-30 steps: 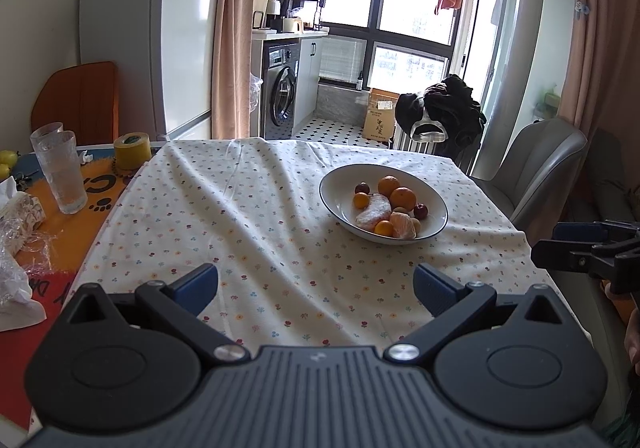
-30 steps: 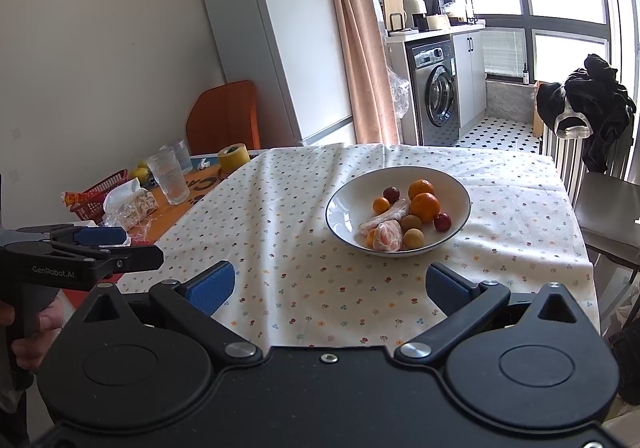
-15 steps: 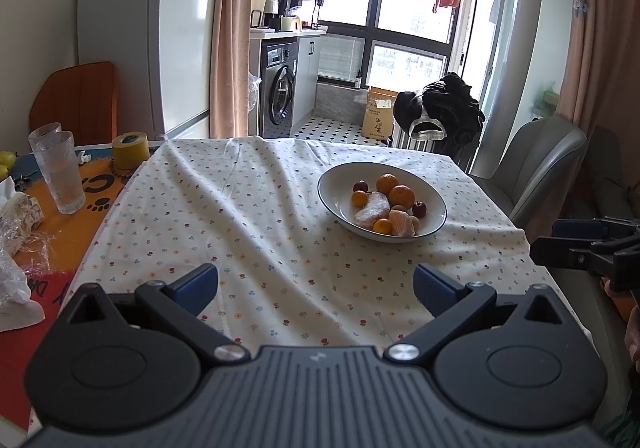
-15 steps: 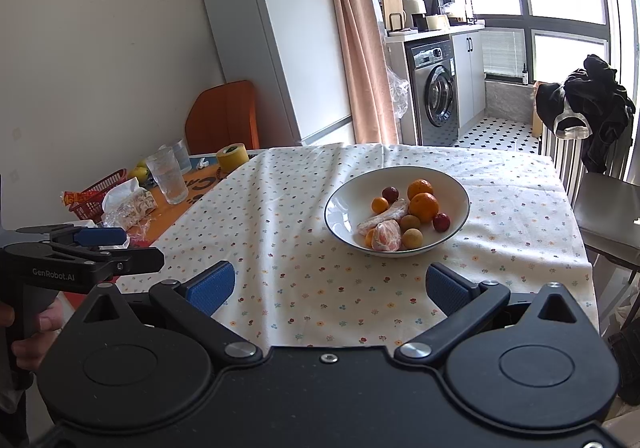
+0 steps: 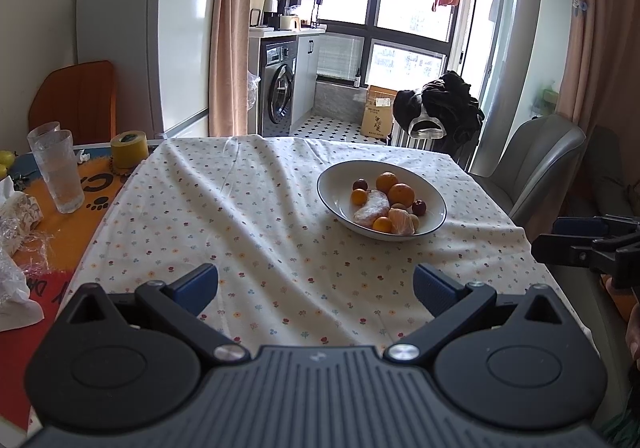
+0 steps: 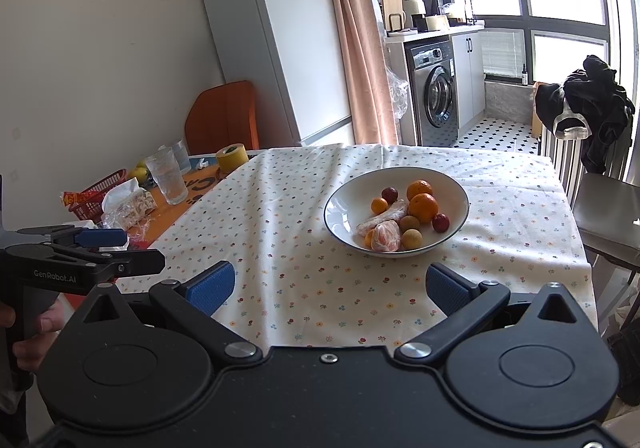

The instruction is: Organize fruits

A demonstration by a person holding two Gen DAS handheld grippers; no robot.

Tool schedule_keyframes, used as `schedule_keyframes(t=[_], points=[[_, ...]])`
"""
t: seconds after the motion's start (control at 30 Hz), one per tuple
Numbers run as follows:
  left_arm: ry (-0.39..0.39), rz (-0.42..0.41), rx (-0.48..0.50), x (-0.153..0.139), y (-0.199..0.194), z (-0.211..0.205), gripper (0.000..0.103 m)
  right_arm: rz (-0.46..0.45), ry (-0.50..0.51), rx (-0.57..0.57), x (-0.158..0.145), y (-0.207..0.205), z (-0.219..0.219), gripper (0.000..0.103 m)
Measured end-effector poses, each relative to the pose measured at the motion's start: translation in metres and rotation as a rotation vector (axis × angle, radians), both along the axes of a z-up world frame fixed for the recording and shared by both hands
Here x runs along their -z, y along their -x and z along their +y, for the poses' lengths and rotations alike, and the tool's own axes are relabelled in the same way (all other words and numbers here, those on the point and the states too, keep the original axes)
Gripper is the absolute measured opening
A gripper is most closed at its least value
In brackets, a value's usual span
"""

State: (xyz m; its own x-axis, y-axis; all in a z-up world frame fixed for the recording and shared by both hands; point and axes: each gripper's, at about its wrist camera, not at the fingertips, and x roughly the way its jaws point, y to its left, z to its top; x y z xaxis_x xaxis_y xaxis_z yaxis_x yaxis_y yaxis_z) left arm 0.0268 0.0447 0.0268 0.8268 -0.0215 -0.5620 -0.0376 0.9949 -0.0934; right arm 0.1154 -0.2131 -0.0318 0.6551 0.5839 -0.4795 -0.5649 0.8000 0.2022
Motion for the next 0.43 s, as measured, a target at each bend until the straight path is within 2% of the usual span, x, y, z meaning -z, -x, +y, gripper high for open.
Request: schedule_keyframes(t=[0.43], points=[[-0.001, 0.006, 0.010, 0.0033, -0.0019, -0.0013, 0.103, 0.002, 0.003, 0.000, 0.0009, -0.0001, -0.0007, 0.103]])
